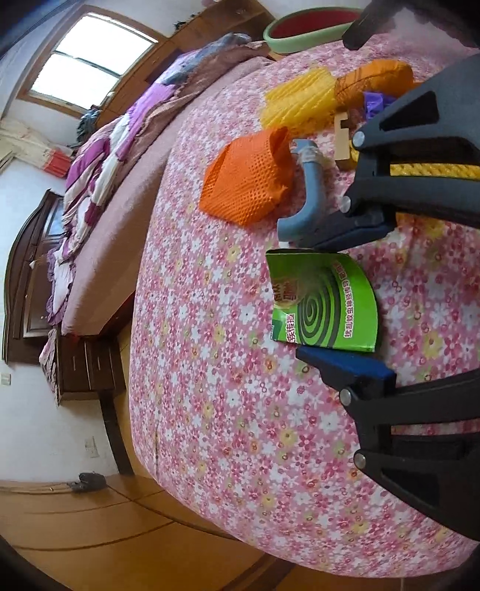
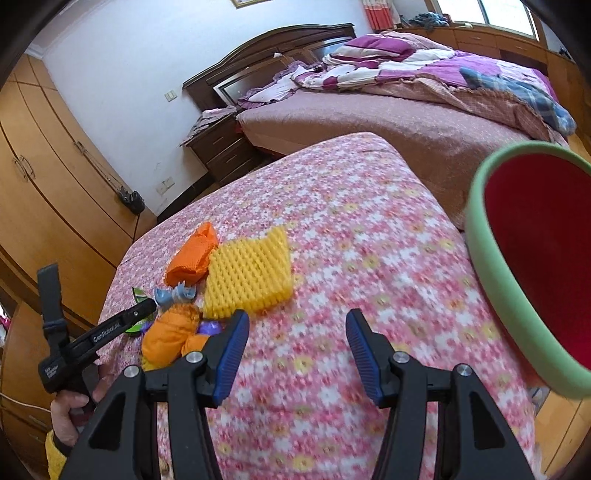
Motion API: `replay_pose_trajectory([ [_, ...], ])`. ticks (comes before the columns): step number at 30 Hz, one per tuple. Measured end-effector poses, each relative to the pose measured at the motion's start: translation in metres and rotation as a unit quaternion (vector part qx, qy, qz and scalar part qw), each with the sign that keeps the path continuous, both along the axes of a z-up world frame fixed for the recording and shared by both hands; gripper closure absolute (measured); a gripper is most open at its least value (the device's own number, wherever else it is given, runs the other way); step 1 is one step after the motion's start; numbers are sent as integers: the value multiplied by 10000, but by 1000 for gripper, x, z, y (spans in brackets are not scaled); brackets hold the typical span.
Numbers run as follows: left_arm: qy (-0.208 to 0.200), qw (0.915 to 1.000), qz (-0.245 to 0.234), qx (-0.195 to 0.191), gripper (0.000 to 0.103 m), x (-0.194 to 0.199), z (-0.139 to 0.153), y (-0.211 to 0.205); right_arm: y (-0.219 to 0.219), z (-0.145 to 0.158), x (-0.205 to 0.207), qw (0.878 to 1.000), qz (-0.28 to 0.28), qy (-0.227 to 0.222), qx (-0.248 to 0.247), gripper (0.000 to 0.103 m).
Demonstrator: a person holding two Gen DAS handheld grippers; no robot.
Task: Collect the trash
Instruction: 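Grasp the green mosquito-coil packet with the left tool while the right tool grasps the yellow foam net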
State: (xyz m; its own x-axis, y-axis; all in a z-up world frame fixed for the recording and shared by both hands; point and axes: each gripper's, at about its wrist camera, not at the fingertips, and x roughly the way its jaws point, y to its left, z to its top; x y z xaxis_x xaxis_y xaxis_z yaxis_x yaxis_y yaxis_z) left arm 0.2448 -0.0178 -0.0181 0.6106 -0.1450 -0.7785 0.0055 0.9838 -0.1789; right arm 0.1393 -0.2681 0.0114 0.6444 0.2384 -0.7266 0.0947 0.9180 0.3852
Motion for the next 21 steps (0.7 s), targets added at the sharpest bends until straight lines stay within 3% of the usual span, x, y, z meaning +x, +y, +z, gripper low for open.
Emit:
replay_pose_trajectory([
  [9,-215,9996,154,-17,53,-7,-2,0,17,-14,34,9995,132,166,-229,45],
  [17,-260,9988,207,-352,53,-12,-3,10,37,-20,50,9976,229,54,-646,44],
  [21,-264,9988,196,-362,53,-13,-1,12,52,-21,50,9954,330,-9,-902,57],
])
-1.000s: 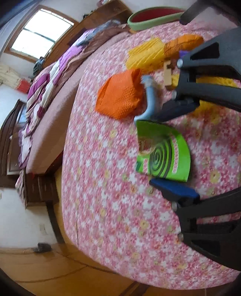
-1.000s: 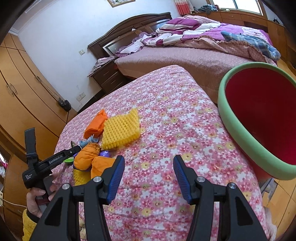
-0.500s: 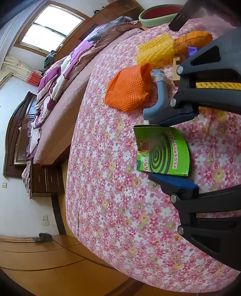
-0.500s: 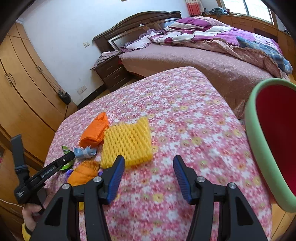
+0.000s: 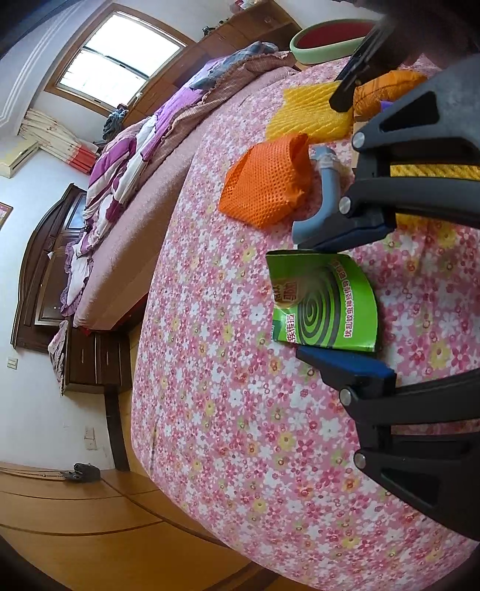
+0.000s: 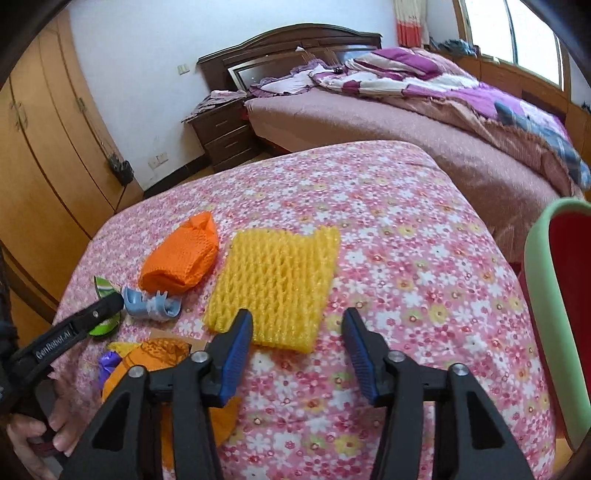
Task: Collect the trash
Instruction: 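Grasp the green mosquito-coil packet with the left tool while the right tool grasps the yellow foam net, then carry the packet and yellow foam net over the red bucket and open both tools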
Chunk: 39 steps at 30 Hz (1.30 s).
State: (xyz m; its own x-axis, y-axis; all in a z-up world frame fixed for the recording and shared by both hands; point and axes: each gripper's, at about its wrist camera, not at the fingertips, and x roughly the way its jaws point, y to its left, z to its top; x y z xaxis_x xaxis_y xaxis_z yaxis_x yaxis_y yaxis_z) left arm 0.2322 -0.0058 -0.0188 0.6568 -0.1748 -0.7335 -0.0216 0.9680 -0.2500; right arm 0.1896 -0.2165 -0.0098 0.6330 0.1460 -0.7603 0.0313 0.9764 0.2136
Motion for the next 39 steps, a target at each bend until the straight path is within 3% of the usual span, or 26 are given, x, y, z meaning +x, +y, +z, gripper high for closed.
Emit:
replay_pose_trajectory([
  [6,-18,10000,-19,-55,54,-2,3,-1,1,-1,-4,9999,58,-8,132,85],
  [9,-48,9999,-46,-127,54,-5,4,-1,3,0,-7,9997,96,-51,205,89],
  [15,-177,9991,-184,-351,54,-14,13,0,-2,4,-21,9993,-70,-131,334,90],
  [28,-490,9966,-355,-552,54,-30,35,-1,-45,27,-85,9931,-985,-371,511,90],
  [39,-650,9943,-657,-539,54,-69,70,-18,-68,51,-139,9883,-1099,-688,807,90],
])
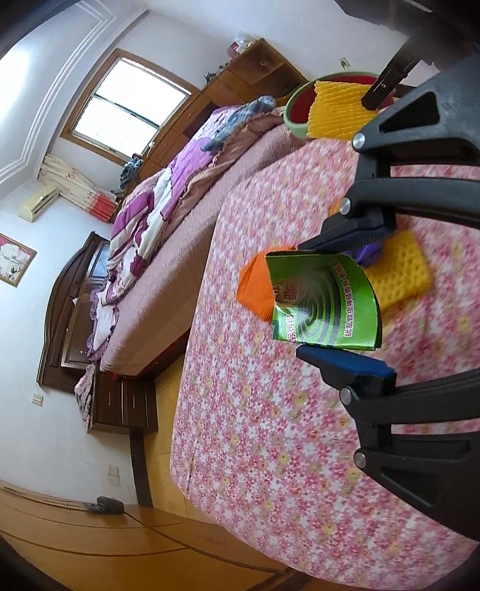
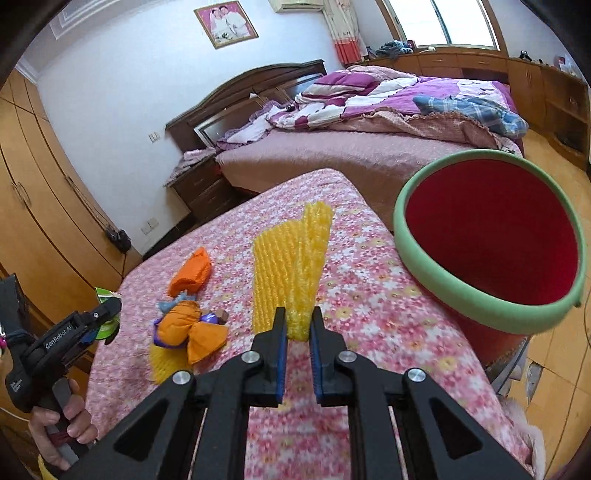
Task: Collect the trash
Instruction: 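Carry the packet and yellow foam net over the red bucket and open both tools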
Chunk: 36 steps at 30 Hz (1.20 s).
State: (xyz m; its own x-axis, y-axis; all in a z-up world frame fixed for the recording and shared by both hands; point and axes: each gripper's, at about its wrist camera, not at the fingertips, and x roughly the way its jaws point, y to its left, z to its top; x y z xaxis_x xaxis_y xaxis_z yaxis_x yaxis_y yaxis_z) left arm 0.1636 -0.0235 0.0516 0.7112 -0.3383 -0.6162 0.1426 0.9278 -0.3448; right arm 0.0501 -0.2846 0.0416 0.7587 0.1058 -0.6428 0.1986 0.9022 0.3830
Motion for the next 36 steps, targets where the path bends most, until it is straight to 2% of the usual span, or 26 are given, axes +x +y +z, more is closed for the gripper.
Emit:
replay_pose_trajectory([
  [9,-152,9993,-261,-238,54,-42,25,-16,-18,21,-37,9991,-161,-389,96,90],
  [16,-238,9984,-493,-100,54,-64,36,-43,-35,25,-61,9975,-345,-576,203,90],
  [28,-293,9944,-1020,12,54,-84,42,-101,-80,33,-98,9921,-796,-901,359,90],
  [36,-343,9875,-1537,97,54,-81,42,-151,-118,20,-115,9860,-1236,-969,562,90],
])
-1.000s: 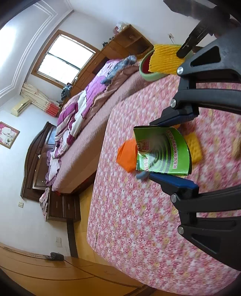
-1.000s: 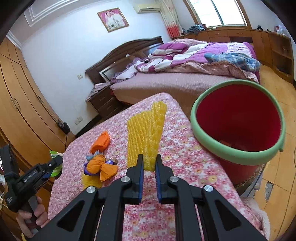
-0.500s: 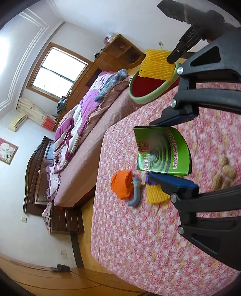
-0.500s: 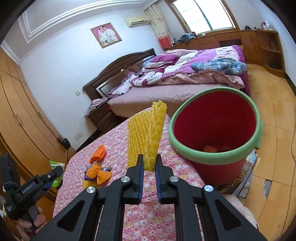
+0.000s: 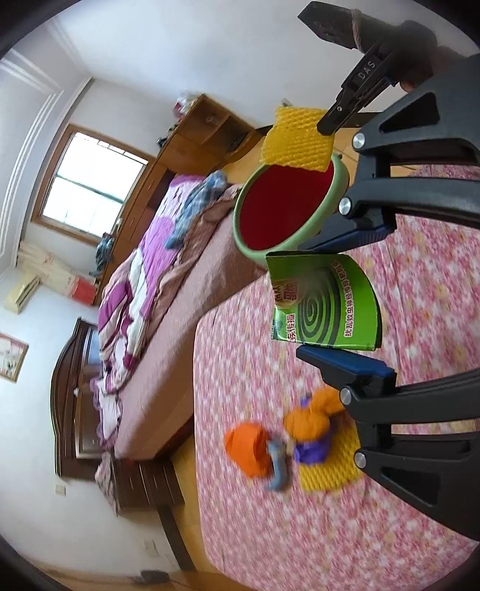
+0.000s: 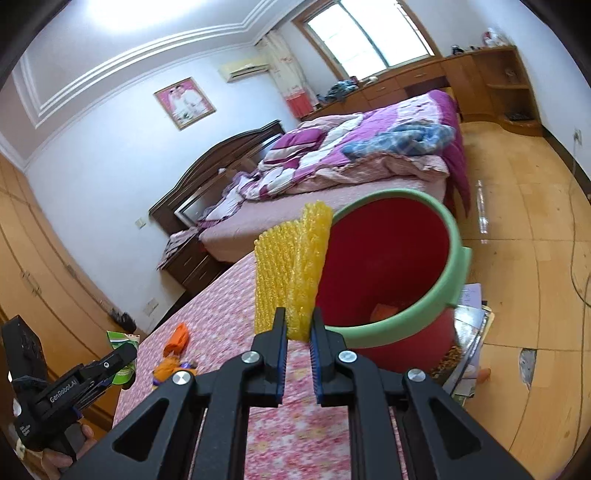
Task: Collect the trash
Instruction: 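Carry the packet and yellow foam net over the red bucket and open both tools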
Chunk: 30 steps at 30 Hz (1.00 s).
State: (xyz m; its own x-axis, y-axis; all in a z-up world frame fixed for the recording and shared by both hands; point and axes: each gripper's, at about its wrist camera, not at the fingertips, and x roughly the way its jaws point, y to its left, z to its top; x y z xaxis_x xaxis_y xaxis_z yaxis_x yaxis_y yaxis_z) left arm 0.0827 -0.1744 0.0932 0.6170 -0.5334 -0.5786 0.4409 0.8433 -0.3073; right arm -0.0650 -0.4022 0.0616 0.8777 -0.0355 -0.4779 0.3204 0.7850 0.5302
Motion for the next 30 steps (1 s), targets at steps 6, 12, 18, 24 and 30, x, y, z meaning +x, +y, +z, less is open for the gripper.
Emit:
replay_pose_trajectory([
  [6,14,9986,-500,193,54,8,-9,-47,-29,-17,-3,9993,-324,124,143,90],
  [12,-41,9948,-944,370,54,21,-16,-95,-52,-28,-4,9981,-568,191,121,90],
  [18,-58,9905,-1302,427,53,40,-26,-135,-65,-30,-4,9951,-902,218,-342,90],
  [24,-6,9868,-1483,655,53,56,-44,-168,-78,-39,7,9936,-952,286,-534,90],
  [30,-100,9834,-1576,889,48,61,-56,-181,-82,-48,17,9939,-866,346,-589,89],
])
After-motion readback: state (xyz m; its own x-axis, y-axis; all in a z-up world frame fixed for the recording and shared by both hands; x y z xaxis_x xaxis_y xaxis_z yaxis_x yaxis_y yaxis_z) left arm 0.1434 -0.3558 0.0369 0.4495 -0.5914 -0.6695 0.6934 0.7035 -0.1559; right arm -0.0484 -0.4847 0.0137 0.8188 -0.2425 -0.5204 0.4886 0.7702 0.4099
